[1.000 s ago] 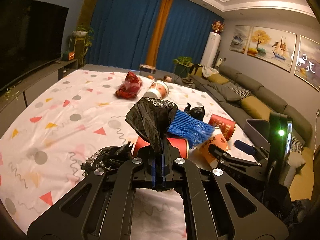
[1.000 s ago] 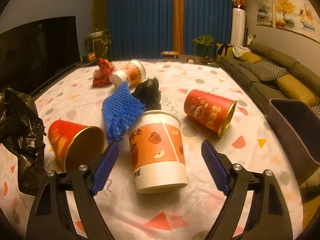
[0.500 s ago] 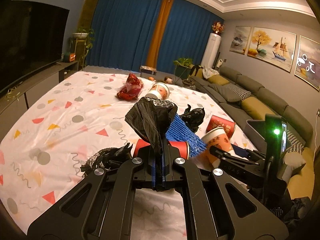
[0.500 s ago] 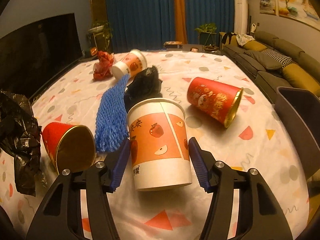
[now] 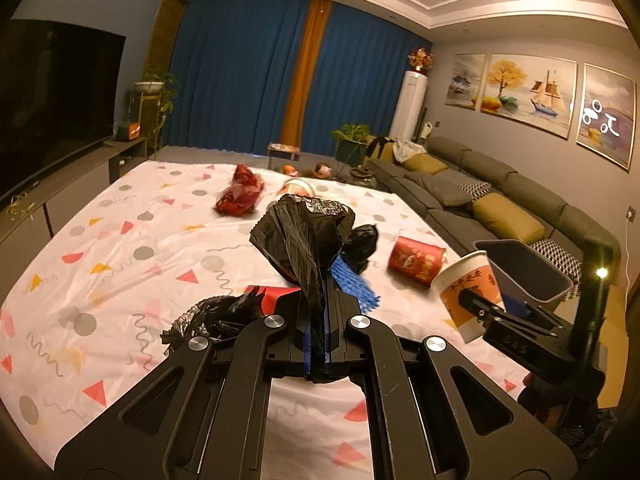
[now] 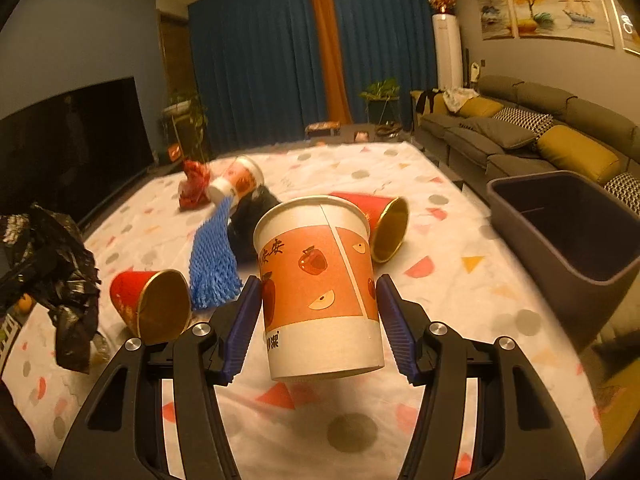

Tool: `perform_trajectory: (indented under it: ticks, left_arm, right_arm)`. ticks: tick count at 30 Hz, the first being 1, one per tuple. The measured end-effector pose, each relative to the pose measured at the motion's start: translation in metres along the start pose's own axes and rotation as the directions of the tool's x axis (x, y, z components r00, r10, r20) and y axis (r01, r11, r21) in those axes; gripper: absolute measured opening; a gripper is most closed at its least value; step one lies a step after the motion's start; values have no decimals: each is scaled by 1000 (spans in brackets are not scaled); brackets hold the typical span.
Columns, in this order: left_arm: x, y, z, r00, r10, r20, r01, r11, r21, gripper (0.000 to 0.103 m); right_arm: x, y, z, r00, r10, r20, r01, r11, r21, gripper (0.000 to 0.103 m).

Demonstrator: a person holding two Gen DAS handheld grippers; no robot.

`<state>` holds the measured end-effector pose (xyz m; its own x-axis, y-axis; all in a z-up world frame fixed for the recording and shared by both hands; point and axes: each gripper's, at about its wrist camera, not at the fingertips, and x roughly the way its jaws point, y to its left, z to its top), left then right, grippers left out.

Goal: Collect trash
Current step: 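Close the right tool around the white-orange paper cup, then carry the black bag and white-orange cup over the grey bin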

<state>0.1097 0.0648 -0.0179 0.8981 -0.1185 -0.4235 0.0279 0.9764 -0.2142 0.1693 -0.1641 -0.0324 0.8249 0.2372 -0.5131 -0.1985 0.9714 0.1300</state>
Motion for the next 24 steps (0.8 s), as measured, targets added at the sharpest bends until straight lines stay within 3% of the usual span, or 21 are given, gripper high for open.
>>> perform_trajectory:
  ticks: [10, 24]
  left_arm:
    - [-4, -40, 0, 999, -43, 3, 43, 997, 57, 3]
    - [13, -91, -2, 994, -108, -24, 110, 987, 119, 3]
  right_arm:
    - [-41, -27, 2, 996, -26, 82, 23, 999, 31, 58]
    - [-64, -66, 2, 988, -78, 133, 68, 995, 77, 58]
